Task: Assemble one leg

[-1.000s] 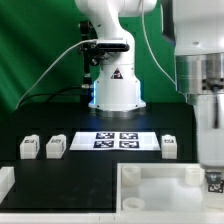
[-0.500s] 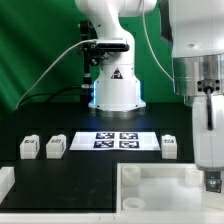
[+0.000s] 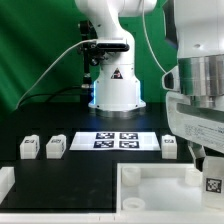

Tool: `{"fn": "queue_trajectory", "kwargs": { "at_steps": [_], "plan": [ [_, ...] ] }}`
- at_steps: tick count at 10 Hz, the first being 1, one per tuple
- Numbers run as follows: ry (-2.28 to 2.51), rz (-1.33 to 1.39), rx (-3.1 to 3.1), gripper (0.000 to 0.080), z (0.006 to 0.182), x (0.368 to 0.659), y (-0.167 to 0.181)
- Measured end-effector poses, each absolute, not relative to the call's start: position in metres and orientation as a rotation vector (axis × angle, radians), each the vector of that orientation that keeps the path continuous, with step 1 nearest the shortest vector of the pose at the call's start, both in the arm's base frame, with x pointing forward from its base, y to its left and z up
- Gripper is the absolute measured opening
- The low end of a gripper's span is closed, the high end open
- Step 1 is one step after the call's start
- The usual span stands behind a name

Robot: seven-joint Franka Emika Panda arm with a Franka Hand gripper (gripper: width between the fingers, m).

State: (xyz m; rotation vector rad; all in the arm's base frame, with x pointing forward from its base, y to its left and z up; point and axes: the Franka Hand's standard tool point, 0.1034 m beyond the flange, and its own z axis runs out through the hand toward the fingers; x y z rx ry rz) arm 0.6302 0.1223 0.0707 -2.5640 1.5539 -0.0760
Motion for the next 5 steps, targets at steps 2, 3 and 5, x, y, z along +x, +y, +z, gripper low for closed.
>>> {"fn": "queue_trajectory", "kwargs": {
  "at_steps": [2, 3, 5],
  "plan": [
    [1.035, -0.096, -2.855, 0.0649, 0.0724, 0.6312, 0.1186],
    [0.797, -0.059, -2.948, 0.0649, 0.0741, 0.6333, 0.1169],
    [0.815, -0.082, -2.941, 0.0649, 0.0731, 0.6354, 0.1156]
  ]
}}
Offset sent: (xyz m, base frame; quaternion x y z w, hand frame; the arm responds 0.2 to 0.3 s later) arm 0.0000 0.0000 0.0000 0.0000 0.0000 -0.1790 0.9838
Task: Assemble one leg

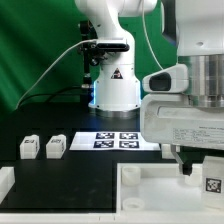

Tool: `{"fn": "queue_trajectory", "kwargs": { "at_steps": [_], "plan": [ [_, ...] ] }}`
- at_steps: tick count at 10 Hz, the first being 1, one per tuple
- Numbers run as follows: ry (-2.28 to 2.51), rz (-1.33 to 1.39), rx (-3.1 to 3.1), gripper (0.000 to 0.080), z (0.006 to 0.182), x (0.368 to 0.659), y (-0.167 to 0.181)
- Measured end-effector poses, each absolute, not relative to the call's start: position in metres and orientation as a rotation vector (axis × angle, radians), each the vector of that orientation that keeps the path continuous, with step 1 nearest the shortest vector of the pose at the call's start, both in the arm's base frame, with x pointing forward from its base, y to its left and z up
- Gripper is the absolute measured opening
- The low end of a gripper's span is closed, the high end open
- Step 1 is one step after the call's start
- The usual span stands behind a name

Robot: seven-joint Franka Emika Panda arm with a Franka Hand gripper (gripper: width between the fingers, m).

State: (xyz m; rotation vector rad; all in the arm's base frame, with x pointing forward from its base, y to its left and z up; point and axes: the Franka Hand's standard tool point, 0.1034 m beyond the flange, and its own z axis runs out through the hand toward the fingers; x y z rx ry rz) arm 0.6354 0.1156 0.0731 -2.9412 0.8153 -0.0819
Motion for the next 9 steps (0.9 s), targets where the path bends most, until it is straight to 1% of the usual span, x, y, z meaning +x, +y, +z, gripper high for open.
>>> {"fn": "queue_trajectory", "kwargs": {
  "at_steps": [1, 2, 3, 4, 5, 7, 9],
  "plan": [
    [0.875, -0.079, -2.923, 0.0526, 0.0731, 0.6354, 0.1154],
    [0.903, -0.078, -2.913, 0.0526, 0.0731, 0.6355, 0.1152],
    [1.049, -0.068, -2.858, 0.0388, 0.0730, 0.6354, 0.1160],
    [1.216, -0.056, -2.792, 0.0295, 0.0724, 0.6344, 0.1145],
    [1.366, -0.047, -2.721, 0.0295, 0.0721, 0.6340, 0.1138],
    [1.814, 0.017, -2.456, 0.0295, 0.0722, 0.6340, 0.1119],
    [2.282, 0.128, -1.942, 0.0295, 0.0693, 0.6316, 0.1066]
  ]
}}
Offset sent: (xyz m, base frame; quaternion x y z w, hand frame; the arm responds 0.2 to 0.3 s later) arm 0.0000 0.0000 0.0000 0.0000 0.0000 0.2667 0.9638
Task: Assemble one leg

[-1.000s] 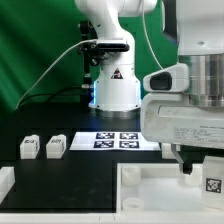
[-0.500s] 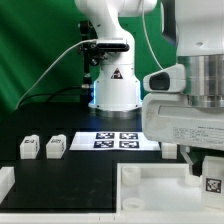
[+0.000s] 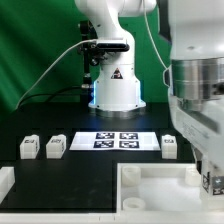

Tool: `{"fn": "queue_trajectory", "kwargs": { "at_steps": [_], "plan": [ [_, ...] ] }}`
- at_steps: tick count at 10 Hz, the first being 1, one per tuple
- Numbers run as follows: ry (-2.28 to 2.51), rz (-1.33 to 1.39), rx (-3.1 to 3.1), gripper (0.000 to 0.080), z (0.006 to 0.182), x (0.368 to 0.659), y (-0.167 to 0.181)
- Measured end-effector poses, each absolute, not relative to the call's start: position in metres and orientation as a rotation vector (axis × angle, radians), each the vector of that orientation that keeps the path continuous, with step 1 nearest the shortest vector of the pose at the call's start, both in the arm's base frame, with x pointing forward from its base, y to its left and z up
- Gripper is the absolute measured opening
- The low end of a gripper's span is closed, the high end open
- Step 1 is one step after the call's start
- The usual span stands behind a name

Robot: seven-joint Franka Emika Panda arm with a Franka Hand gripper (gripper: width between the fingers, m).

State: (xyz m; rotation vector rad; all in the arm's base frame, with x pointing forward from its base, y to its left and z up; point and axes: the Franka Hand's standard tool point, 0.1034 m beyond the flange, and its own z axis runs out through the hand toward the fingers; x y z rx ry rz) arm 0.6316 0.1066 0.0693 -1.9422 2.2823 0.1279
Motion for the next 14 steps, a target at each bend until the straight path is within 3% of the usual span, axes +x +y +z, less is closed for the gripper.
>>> {"fn": "queue_trajectory", "kwargs": {
  "at_steps": [5, 7, 8, 13, 14],
  "plan": [
    [2.502, 0.173, -1.634, 0.0295, 0.069, 0.630, 0.109],
    [2.335, 0.156, -1.864, 0.0541, 0.067, 0.628, 0.117],
    [2.217, 0.150, -1.989, 0.0616, 0.068, 0.627, 0.123],
    [1.640, 0.081, -2.487, 0.0649, 0.067, 0.627, 0.120],
    [1.290, 0.053, -2.732, 0.0649, 0.068, 0.630, 0.118]
  ]
}}
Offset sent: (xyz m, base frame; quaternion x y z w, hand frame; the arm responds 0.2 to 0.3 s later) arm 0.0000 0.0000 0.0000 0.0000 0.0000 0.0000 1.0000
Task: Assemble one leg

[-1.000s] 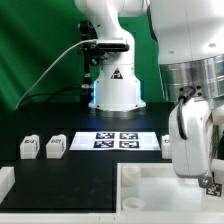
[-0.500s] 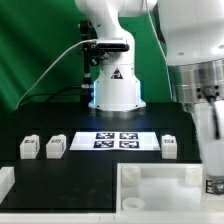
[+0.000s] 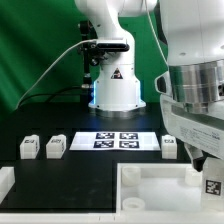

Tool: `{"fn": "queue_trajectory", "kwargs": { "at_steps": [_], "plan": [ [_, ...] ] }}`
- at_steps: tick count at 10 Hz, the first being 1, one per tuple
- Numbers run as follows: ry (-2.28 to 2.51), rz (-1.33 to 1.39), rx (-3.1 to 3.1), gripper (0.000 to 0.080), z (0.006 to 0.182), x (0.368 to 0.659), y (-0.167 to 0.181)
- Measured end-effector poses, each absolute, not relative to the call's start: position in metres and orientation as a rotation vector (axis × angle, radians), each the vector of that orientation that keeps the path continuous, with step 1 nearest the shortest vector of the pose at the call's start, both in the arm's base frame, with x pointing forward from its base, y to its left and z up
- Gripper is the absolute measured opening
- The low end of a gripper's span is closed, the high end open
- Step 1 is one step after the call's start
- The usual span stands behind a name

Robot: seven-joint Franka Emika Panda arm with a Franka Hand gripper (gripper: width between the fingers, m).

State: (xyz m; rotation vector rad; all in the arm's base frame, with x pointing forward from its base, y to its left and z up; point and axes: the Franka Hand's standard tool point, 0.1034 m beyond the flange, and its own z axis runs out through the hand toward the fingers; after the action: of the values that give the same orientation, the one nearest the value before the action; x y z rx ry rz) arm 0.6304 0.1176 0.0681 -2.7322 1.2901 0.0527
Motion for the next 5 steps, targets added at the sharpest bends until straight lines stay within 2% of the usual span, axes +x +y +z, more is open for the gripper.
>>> {"fn": "queue_trajectory", "kwargs": {
  "at_steps": [2, 3, 5],
  "plan": [
    [0.963, 0.021, -2.877, 0.0649, 0.0714, 0.6356, 0.1182],
    [0.990, 0.024, -2.868, 0.0649, 0.0707, 0.6354, 0.1176],
    [1.031, 0.026, -2.855, 0.0387, 0.0707, 0.6353, 0.1173]
  ]
}}
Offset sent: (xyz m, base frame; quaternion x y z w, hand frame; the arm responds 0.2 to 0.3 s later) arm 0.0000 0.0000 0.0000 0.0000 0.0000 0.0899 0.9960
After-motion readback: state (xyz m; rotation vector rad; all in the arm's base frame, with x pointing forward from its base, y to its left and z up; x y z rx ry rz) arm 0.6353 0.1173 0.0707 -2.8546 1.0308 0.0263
